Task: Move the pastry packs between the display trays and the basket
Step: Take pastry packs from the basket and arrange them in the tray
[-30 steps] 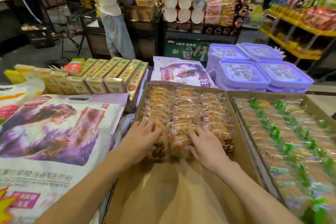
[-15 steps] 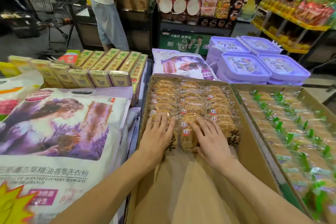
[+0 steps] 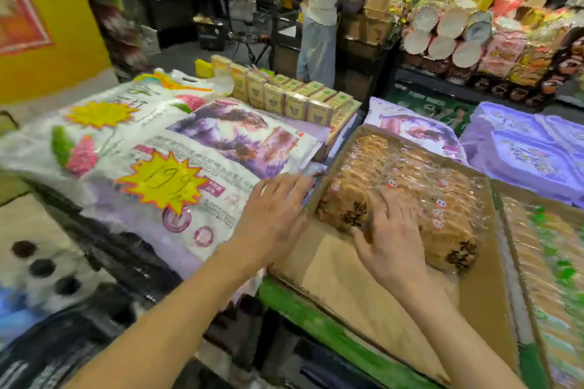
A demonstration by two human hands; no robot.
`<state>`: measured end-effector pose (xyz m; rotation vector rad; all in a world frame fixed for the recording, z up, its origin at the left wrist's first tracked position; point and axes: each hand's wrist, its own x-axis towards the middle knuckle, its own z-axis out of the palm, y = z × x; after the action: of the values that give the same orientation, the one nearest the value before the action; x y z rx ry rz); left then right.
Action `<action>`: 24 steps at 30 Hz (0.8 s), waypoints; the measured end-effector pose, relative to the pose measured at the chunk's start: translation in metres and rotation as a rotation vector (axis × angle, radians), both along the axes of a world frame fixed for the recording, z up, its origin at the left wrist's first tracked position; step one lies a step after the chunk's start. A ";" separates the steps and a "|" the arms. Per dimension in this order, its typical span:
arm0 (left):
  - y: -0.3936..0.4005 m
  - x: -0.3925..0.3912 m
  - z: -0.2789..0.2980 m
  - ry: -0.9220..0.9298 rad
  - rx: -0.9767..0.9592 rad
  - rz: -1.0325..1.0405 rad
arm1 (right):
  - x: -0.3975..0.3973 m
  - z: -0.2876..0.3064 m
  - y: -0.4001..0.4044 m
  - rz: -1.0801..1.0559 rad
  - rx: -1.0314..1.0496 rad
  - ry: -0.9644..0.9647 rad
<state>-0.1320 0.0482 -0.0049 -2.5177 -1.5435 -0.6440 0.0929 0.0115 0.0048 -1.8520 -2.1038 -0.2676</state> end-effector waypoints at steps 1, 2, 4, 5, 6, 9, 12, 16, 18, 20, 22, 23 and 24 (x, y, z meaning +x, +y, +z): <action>-0.022 -0.027 -0.003 -0.054 0.063 0.053 | -0.021 0.008 -0.006 0.093 0.028 0.061; -0.046 -0.056 -0.005 -0.082 0.104 0.114 | -0.045 0.014 -0.012 0.186 0.058 0.122; -0.102 -0.113 -0.011 -0.087 0.112 0.285 | -0.102 0.020 -0.026 0.385 0.093 0.229; -0.132 -0.143 -0.013 -0.081 0.097 0.385 | -0.135 0.020 -0.034 0.492 0.095 0.271; -0.163 -0.170 -0.015 -0.066 0.082 0.482 | -0.167 0.017 -0.043 0.592 0.090 0.300; -0.256 -0.250 -0.029 -0.024 -0.019 0.758 | -0.259 0.003 -0.076 0.871 0.028 0.239; -0.339 -0.314 -0.053 -0.028 -0.147 1.029 | -0.335 -0.029 -0.108 1.067 -0.073 0.097; -0.406 -0.362 -0.104 -0.133 -0.314 1.211 | -0.423 -0.081 -0.138 1.239 -0.249 -0.135; -0.417 -0.385 -0.137 -0.274 -0.370 1.232 | -0.465 -0.115 -0.146 1.267 -0.337 -0.219; -0.415 -0.409 -0.173 -0.394 -0.422 1.239 | -0.501 -0.153 -0.146 1.236 -0.437 -0.247; -0.405 -0.428 -0.210 -0.503 -0.477 1.240 | -0.530 -0.194 -0.140 1.182 -0.562 -0.295; -0.397 -0.439 -0.234 -0.549 -0.525 1.232 | -0.544 -0.220 -0.135 1.140 -0.637 -0.334; -0.388 -0.448 -0.260 -0.587 -0.571 1.227 | -0.554 -0.247 -0.131 1.093 -0.710 -0.356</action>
<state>-0.5801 -0.3396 -0.2653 -1.0366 -3.2792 -0.7681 -0.4613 -0.1195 -0.2423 -0.6020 -3.3739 0.5060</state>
